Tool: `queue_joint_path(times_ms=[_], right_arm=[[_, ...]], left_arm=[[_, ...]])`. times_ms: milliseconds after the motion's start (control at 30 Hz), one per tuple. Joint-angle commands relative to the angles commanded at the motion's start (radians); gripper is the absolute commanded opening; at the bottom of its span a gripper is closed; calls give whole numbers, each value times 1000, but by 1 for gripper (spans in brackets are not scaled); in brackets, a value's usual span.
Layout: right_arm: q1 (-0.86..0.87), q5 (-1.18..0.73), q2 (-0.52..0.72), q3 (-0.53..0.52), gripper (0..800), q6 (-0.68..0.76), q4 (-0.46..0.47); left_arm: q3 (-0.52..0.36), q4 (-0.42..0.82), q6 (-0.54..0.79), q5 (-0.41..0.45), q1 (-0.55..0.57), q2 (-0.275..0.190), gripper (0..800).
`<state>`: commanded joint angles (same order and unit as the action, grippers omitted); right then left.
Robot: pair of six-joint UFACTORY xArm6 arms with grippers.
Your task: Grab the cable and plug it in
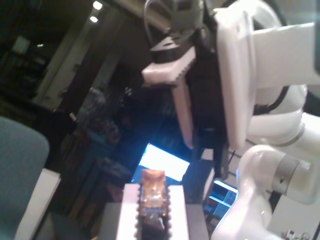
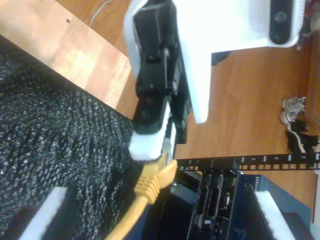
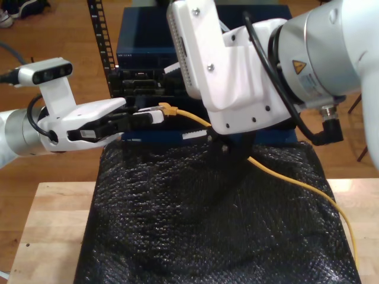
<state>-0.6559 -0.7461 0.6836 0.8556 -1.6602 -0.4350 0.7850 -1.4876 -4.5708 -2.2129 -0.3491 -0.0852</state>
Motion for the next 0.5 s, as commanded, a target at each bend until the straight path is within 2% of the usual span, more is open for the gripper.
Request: queue_joint_path(times_ms=[500], right_arm=[[-21,20,0,2,677,-20,-2]], left_arm=[[-2,-11,-2,-55,0,20,32]])
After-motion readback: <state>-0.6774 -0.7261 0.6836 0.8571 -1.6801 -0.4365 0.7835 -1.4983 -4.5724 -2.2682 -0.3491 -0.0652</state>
